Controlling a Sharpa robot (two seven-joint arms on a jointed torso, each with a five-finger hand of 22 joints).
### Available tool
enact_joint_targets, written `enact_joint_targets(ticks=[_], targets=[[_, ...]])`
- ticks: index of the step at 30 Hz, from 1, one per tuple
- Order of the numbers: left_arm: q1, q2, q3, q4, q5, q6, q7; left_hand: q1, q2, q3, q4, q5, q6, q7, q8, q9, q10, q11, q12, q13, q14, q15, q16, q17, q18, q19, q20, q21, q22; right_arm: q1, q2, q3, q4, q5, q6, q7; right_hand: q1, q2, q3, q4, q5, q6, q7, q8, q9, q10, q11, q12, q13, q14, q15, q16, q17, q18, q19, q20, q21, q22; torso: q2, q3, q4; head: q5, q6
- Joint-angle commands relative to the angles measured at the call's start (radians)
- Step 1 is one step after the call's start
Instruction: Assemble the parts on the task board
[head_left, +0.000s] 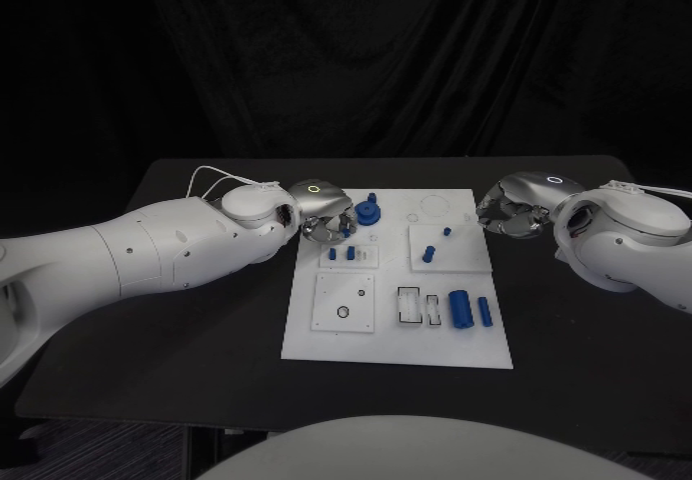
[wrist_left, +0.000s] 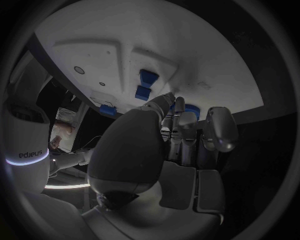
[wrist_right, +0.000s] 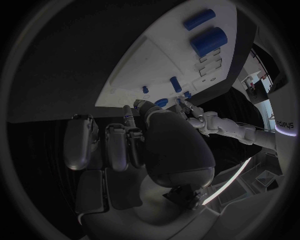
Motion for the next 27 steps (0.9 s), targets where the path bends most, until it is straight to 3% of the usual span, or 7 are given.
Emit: enact_joint_targets(ticks=[1, 5, 14, 17, 20, 23, 27], targets=[[-0.005, 0.003, -0.001, -0.001, -0.001, 0.029, -0.005, 0.012, -0.007, 0.004, -0.011, -0.007, -0.053, -0.012, -0.019, -0.015, -0.021, 0.011, -0.016, -0.001, -0.02, 0.004, -0.014, -0.018, 0.017, -0.016, 0.003, -0.021, 0.139, -0.003, -0.001, 0.0, 0.002, -0.003, 0.01, -0.015, -0.004, 0.003, 0.007, -0.002, 0.003, 0.007, 0.002, 0.004, -0.001, 0.096, 0.009, -0.005, 0.254, 0.078, 0.008, -0.004, 0.184, 0.019, -0.006, 0.004, -0.007, 0.174, 0.0, -0.0001, 0.0009, 0.0, 0.0], [-0.006, 0.002, -0.001, -0.002, -0.001, 0.045, -0.019, 0.004, -0.021, 0.006, -0.009, -0.028, -0.151, -0.043, -0.019, -0.038, -0.06, 0.029, -0.032, 0.002, -0.043, 0.02, -0.026, -0.04, 0.02, -0.031, 0.014, -0.045, 0.133, -0.003, -0.001, 0.0, 0.002, -0.003, 0.012, -0.016, -0.003, 0.004, 0.008, -0.003, 0.003, 0.009, 0.001, 0.005, -0.001, 0.096, 0.009, -0.005, 0.254, 0.078, 0.008, -0.003, 0.185, 0.018, -0.006, 0.004, -0.007, 0.174, 0.0, 0.0, 0.0008, -0.001, 0.0], [-0.006, -0.001, -0.001, -0.004, -0.001, 0.048, -0.021, -0.006, -0.029, 0.003, -0.002, -0.049, -0.219, -0.065, -0.016, -0.049, -0.09, 0.037, -0.037, 0.012, -0.052, 0.027, -0.027, -0.049, 0.022, -0.037, 0.023, -0.054, 0.132, -0.003, -0.002, 0.0, 0.003, -0.003, 0.016, -0.017, -0.003, 0.004, 0.008, -0.004, 0.003, 0.011, 0.001, 0.006, 0.0, 0.095, 0.008, -0.006, 0.254, 0.078, 0.008, -0.003, 0.185, 0.018, -0.006, 0.004, -0.007, 0.174, 0.0, -0.0004, 0.0013, -0.001, 0.0], [-0.006, -0.003, -0.001, -0.005, -0.001, 0.035, -0.019, -0.008, -0.029, 0.0, 0.002, -0.057, -0.283, -0.088, -0.018, -0.06, -0.098, 0.038, -0.036, 0.018, -0.052, 0.027, -0.024, -0.05, 0.022, -0.035, 0.025, -0.053, 0.132, -0.003, -0.002, 0.0, 0.003, -0.003, 0.017, -0.017, -0.003, 0.004, 0.008, -0.004, 0.003, 0.011, 0.001, 0.006, 0.0, 0.095, 0.008, -0.006, 0.254, 0.078, 0.008, -0.003, 0.185, 0.018, -0.006, 0.004, -0.007, 0.174, 0.0, -0.0007, 0.0018, 0.0, 0.0], [-0.006, -0.006, -0.001, -0.006, -0.004, 0.01, -0.015, -0.008, -0.029, -0.002, 0.004, -0.057, -0.311, -0.098, -0.018, -0.065, -0.104, 0.039, -0.035, 0.023, -0.05, 0.028, -0.021, -0.047, 0.022, -0.034, 0.025, -0.052, 0.133, -0.003, -0.002, 0.0, 0.004, -0.003, 0.017, -0.017, -0.003, 0.004, 0.008, -0.004, 0.003, 0.011, 0.001, 0.006, 0.0, 0.095, 0.008, -0.006, 0.254, 0.078, 0.008, -0.003, 0.185, 0.018, -0.006, 0.004, -0.007, 0.174, 0.0, -0.0007, 0.0012, 0.001, 0.0], [-0.006, -0.014, -0.001, -0.006, -0.034, -0.037, -0.013, -0.007, -0.034, -0.009, 0.008, -0.056, -0.348, -0.113, -0.015, -0.079, -0.157, 0.047, -0.046, 0.025, -0.047, 0.033, -0.016, -0.046, 0.021, -0.032, 0.028, -0.051, 0.134, -0.003, -0.004, 0.0, 0.004, -0.003, 0.017, -0.016, -0.003, 0.004, 0.008, -0.004, 0.003, 0.011, 0.001, 0.006, 0.0, 0.095, 0.008, -0.006, 0.254, 0.078, 0.008, -0.003, 0.185, 0.018, -0.006, 0.004, -0.007, 0.174, 0.0, -0.0006, 0.0014, 0.0, 0.0], [-0.006, -0.034, -0.001, -0.004, -0.066, -0.136, -0.009, -0.005, -0.038, -0.022, 0.013, -0.058, -0.354, -0.136, -0.012, -0.089, -0.221, 0.044, -0.045, 0.033, -0.052, 0.027, -0.018, -0.055, 0.024, -0.036, 0.027, -0.061, 0.131, -0.003, -0.008, 0.0, 0.006, -0.003, 0.015, -0.014, -0.002, 0.004, 0.009, -0.004, 0.003, 0.012, 0.001, 0.006, 0.0, 0.095, 0.008, -0.006, 0.253, 0.078, 0.008, -0.005, 0.184, 0.019, -0.006, 0.003, -0.008, 0.174, 0.0, -0.0007, 0.0014, 0.0, 0.0]])
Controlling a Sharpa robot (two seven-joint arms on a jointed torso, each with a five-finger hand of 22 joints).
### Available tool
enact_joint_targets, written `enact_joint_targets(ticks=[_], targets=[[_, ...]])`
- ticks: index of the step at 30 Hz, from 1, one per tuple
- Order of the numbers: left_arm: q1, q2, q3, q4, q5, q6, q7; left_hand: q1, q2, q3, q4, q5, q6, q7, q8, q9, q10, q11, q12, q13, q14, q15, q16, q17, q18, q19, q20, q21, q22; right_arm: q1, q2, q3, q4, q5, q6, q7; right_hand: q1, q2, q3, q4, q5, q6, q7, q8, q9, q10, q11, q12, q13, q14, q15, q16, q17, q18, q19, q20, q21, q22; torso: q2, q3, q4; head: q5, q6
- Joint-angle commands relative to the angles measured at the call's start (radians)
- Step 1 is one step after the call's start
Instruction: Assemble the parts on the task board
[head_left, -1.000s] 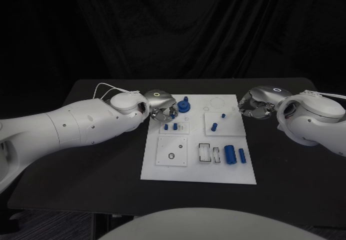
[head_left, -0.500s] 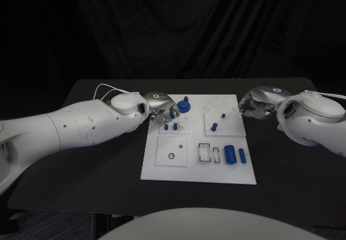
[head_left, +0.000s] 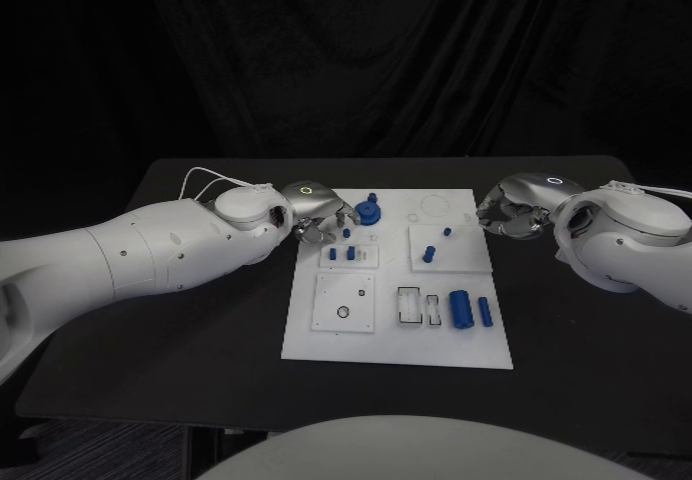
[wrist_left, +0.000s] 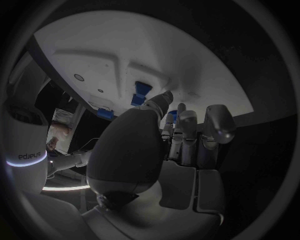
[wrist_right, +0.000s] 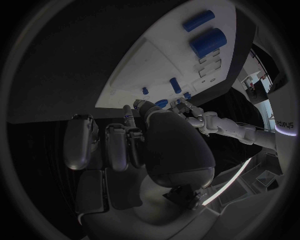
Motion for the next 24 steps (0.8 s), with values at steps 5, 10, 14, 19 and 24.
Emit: enact_joint_targets(ticks=[5, 10, 14, 19, 24], targets=[[-0.001, -0.047, 0.001, 0.008, -0.059, -0.264, 0.015, 0.05, -0.011, -0.051, 0.034, 0.008, -0.175, -0.04, -0.007, -0.09, -0.085, -0.01, 0.092, 0.054, -0.009, -0.003, 0.0, -0.014, 0.017, -0.007, -0.004, -0.018, 0.129, -0.003, -0.01, 0.001, 0.005, -0.003, 0.005, -0.011, -0.002, 0.0, 0.005, -0.004, 0.002, 0.006, 0.0, 0.006, 0.0, 0.091, 0.008, -0.009, 0.25, 0.079, 0.008, -0.002, 0.186, 0.019, -0.006, 0.003, -0.003, 0.174, 0.001, 0.0005, 0.0006, 0.003, 0.0], [-0.001, -0.104, 0.001, 0.026, -0.062, -0.405, 0.009, 0.159, -0.048, -0.12, 0.178, 0.018, -0.37, -0.073, -0.026, -0.216, -0.264, -0.012, 0.158, 0.069, -0.051, -0.007, -0.031, -0.07, 0.027, -0.043, -0.004, -0.091, 0.114, -0.003, -0.019, 0.001, 0.008, -0.003, 0.003, -0.007, 0.004, -0.011, 0.008, -0.016, 0.003, 0.007, -0.001, 0.006, -0.001, 0.059, 0.006, -0.035, 0.223, 0.079, 0.006, -0.001, 0.187, 0.018, -0.005, 0.002, -0.003, 0.175, 0.001, 0.0001, 0.0009, 0.004, 0.0], [0.0, -0.167, 0.001, 0.056, 0.031, -0.5, 0.082, 0.119, -0.03, -0.131, 0.185, 0.005, -0.416, -0.07, -0.028, -0.253, -0.391, -0.007, 0.202, 0.065, -0.233, 0.003, -0.161, -0.251, 0.064, -0.187, 0.007, -0.344, 0.052, -0.002, -0.027, 0.001, 0.017, -0.003, -0.022, 0.005, 0.006, -0.022, 0.019, -0.027, 0.004, 0.012, 0.001, 0.007, -0.002, -0.013, 0.008, -0.104, 0.156, 0.083, 0.007, 0.01, 0.194, 0.012, 0.008, 0.001, 0.024, 0.184, 0.0, -0.0002, 0.0031, 0.003, 0.0], [0.0, -0.243, 0.001, 0.108, 0.347, -0.471, 0.348, 0.095, 0.042, -0.076, 0.165, 0.102, -0.167, -0.003, 0.015, -0.209, -0.48, -0.113, 0.26, -0.024, -0.437, 0.034, -0.608, -0.49, 0.086, -0.423, 0.026, -0.692, -0.048, 0.006, -0.039, 0.001, 0.035, -0.003, -0.069, 0.037, 0.027, -0.06, 0.07, -0.051, 0.068, 0.031, 0.006, 0.013, -0.001, -0.388, 0.021, -0.51, -0.189, 0.07, 0.013, -0.067, 0.125, 0.01, 0.016, 0.005, 0.037, 0.188, -0.002, -0.0018, 0.0079, -0.001, 0.0], [0.0, -0.318, 0.0, 0.173, 0.647, -0.326, 0.529, -0.038, 0.092, -0.143, 0.167, 0.099, -0.031, 0.02, 0.001, -0.222, -0.559, -0.151, 0.26, -0.153, -0.611, 0.005, -0.912, -0.641, 0.072, -0.741, 0.018, -0.977, -0.189, 0.044, -0.031, 0.001, 0.048, -0.004, -0.049, 0.059, 0.086, -0.108, 0.157, -0.117, 0.206, 0.041, 0.016, 0.015, -0.001, -0.613, 0.03, -0.799, -0.417, 0.066, 0.02, -0.073, 0.116, 0.013, 0.01, 0.009, 0.026, 0.185, -0.002, -0.0023, 0.0083, 0.002, 0.0]])
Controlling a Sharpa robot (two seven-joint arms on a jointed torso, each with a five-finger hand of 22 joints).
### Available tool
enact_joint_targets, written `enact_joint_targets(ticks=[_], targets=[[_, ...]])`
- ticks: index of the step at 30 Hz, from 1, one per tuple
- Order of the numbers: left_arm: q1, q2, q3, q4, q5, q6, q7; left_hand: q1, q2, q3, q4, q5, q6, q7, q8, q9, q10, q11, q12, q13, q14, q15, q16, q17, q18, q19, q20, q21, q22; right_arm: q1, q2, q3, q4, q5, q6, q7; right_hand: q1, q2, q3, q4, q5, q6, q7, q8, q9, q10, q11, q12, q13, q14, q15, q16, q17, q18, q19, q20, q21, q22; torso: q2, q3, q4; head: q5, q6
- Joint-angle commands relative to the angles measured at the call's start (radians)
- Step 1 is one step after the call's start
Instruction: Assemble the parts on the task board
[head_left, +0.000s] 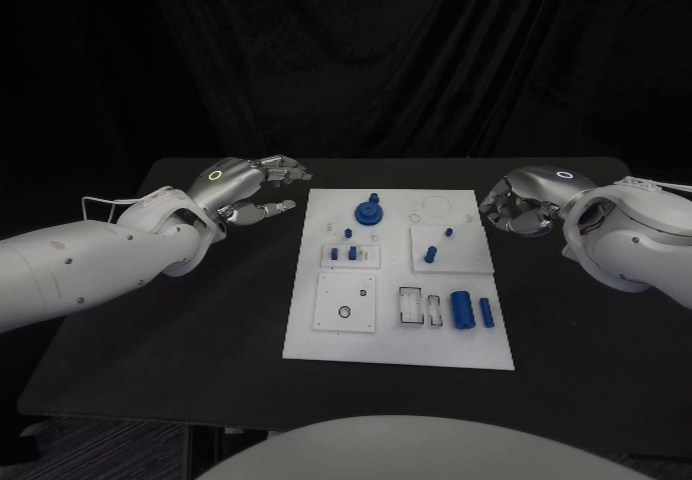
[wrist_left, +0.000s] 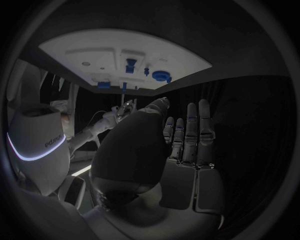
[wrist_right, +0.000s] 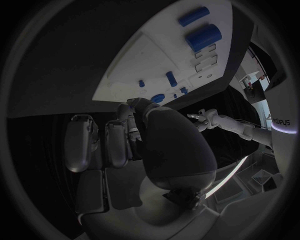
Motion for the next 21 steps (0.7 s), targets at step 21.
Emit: enact_joint_targets(ticks=[21], targets=[[-0.038, -0.115, 0.0, 0.221, 1.114, 0.635, 0.367, -0.148, 0.185, -0.388, 0.01, 0.047, -0.308, -0.019, -0.037, -0.115, -0.274, 0.033, -0.372, -0.193, -0.663, 0.058, -0.376, -0.305, 0.006, -0.555, 0.1, -0.143, -0.753, -0.02, 0.116, 0.002, -0.076, -0.115, 0.03, 0.146, -0.048, -0.039, -0.076, 0.052, -0.331, -0.057, -0.027, -0.019, 0.005, -0.202, 0.081, -0.433, -0.513, 0.036, 0.077, -0.033, 0.039, 0.028, -0.028, 0.077, -0.071, 0.162, 0.002, -0.0224, 0.0228, -0.072, 0.0]])
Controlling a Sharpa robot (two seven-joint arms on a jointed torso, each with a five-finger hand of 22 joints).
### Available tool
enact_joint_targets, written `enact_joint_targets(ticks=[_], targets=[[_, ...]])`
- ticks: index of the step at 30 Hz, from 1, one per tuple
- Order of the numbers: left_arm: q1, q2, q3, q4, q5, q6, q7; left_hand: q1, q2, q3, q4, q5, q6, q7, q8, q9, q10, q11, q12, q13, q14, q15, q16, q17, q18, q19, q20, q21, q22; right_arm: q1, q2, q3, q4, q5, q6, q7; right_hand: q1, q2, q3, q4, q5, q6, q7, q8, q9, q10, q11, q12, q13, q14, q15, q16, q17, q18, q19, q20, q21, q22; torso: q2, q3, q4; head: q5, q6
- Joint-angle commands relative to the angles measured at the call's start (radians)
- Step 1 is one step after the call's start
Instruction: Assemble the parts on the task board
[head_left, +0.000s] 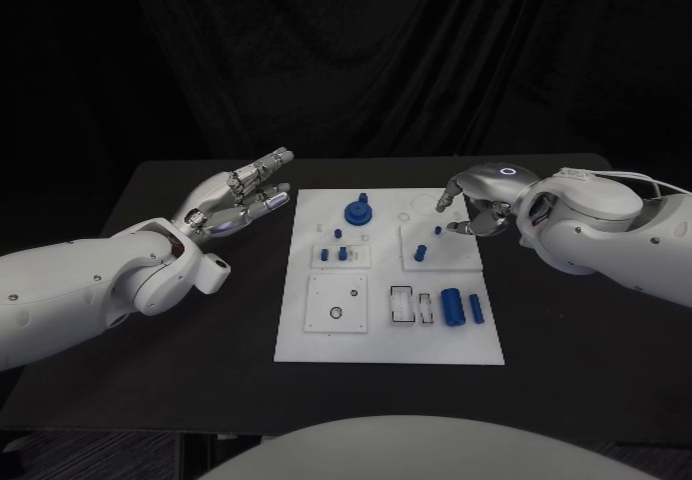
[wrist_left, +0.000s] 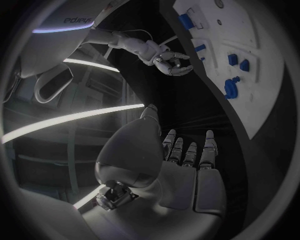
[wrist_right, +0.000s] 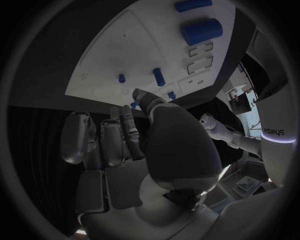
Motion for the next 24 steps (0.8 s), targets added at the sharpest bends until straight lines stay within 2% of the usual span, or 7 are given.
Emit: enact_joint_targets(ticks=[1, 4, 7, 9, 14, 19, 24], targets=[[-0.008, -0.01, 0.001, 0.01, 0.144, 0.091, 0.143, 0.012, 0.018, -0.013, -0.001, 0.014, -0.005, 0.001, -0.004, 0.0, 0.003, 0.019, -0.003, 0.0, 0.002, 0.011, -0.004, -0.001, 0.006, -0.009, 0.011, -0.006, -0.016, -0.013, 0.006, 0.002, -0.013, -0.038, -0.017, 0.031, -0.005, 0.009, -0.032, 0.015, 0.001, -0.004, -0.002, -0.007, -0.002, 0.016, 0.003, -0.007, -0.025, 0.034, 0.008, 0.006, 0.037, 0.012, 0.0, 0.009, -0.001, 0.161, 0.002, -0.015, 0.0201, -0.029, 0.0], [-0.014, -0.022, 0.001, 0.019, 0.153, 0.097, 0.146, 0.023, 0.024, -0.019, -0.002, 0.023, -0.005, 0.001, -0.004, 0.0, 0.006, 0.032, -0.002, 0.0, 0.002, 0.018, -0.004, -0.001, 0.006, -0.01, 0.018, -0.005, -0.022, -0.025, 0.012, 0.002, -0.022, -0.039, -0.034, 0.023, 0.007, 0.011, -0.053, 0.02, 0.022, -0.004, -0.002, -0.011, -0.003, 0.027, 0.008, -0.013, -0.053, 0.035, 0.012, 0.008, 0.033, 0.011, 0.003, 0.013, 0.001, 0.162, 0.004, -0.0238, 0.0269, -0.045, 0.0], [-0.017, -0.036, 0.001, 0.031, 0.157, 0.097, 0.148, 0.032, 0.027, -0.025, -0.002, 0.026, -0.003, 0.001, -0.003, 0.0, 0.012, 0.046, 0.001, 0.001, 0.004, 0.026, -0.003, 0.0, 0.007, -0.008, 0.027, -0.004, -0.024, -0.031, 0.016, 0.002, -0.028, -0.04, -0.043, 0.02, 0.014, 0.015, -0.06, 0.022, 0.025, -0.004, -0.006, -0.014, -0.005, 0.042, 0.007, -0.014, -0.068, 0.037, 0.012, 0.012, 0.033, 0.01, 0.008, 0.014, 0.009, 0.164, 0.005, -0.0281, 0.0298, -0.054, 0.0], [-0.018, -0.046, 0.001, 0.041, 0.159, 0.096, 0.149, 0.036, 0.028, -0.029, -0.002, 0.028, -0.001, 0.002, -0.003, 0.0, 0.017, 0.054, 0.005, 0.002, 0.006, 0.03, -0.002, 0.0, 0.007, -0.006, 0.032, -0.003, -0.025, -0.035, 0.019, 0.002, -0.031, -0.04, -0.053, 0.017, 0.018, 0.016, -0.063, 0.022, 0.026, 0.0, -0.003, -0.013, -0.004, 0.048, 0.006, -0.015, -0.075, 0.038, 0.011, 0.012, 0.032, 0.01, 0.009, 0.014, 0.01, 0.165, 0.004, -0.0353, 0.0341, -0.066, 0.0], [-0.021, -0.059, 0.001, 0.055, 0.161, 0.096, 0.149, 0.052, 0.032, -0.036, -0.004, 0.038, -0.002, 0.004, -0.003, 0.0, 0.024, 0.071, 0.008, 0.003, 0.009, 0.039, -0.002, 0.001, 0.008, -0.002, 0.039, -0.002, -0.029, -0.04, 0.025, 0.002, -0.044, -0.04, -0.083, 0.014, 0.048, 0.023, -0.051, 0.007, 0.089, 0.035, 0.008, -0.001, 0.003, 0.081, 0.002, -0.017, -0.109, 0.039, 0.008, 0.017, 0.029, 0.009, 0.012, 0.01, 0.013, 0.166, 0.004, -0.047, 0.0364, -0.071, 0.0], [-0.022, -0.058, 0.001, 0.056, 0.162, 0.101, 0.147, 0.076, 0.034, -0.037, -0.007, 0.055, -0.004, 0.006, -0.003, 0.0, 0.029, 0.083, 0.011, 0.004, 0.013, 0.048, 0.0, 0.002, 0.009, 0.001, 0.044, -0.001, -0.032, -0.044, 0.04, 0.002, -0.067, -0.04, -0.084, 0.019, 0.064, 0.023, -0.028, -0.011, 0.139, 0.023, -0.002, -0.013, 0.0, 0.091, 0.004, -0.027, -0.137, 0.037, 0.008, 0.016, 0.022, 0.009, 0.012, 0.01, 0.011, 0.166, 0.003, -0.0506, 0.038, -0.08, 0.0], [-0.023, -0.055, 0.001, 0.056, 0.162, 0.109, 0.145, 0.099, 0.037, -0.038, -0.009, 0.076, -0.003, 0.008, -0.003, 0.0, 0.032, 0.092, 0.012, 0.004, 0.02, 0.059, 0.002, 0.004, 0.009, 0.008, 0.053, 0.002, -0.031, -0.053, 0.051, 0.002, -0.088, -0.04, -0.077, 0.013, 0.066, 0.022, -0.016, -0.018, 0.153, 0.034, -0.003, -0.01, 0.002, 0.099, 0.004, -0.03, -0.15, 0.035, 0.009, 0.014, 0.017, 0.01, 0.01, 0.01, 0.008, 0.165, 0.003, -0.0498, 0.0327, -0.08, 0.0]])
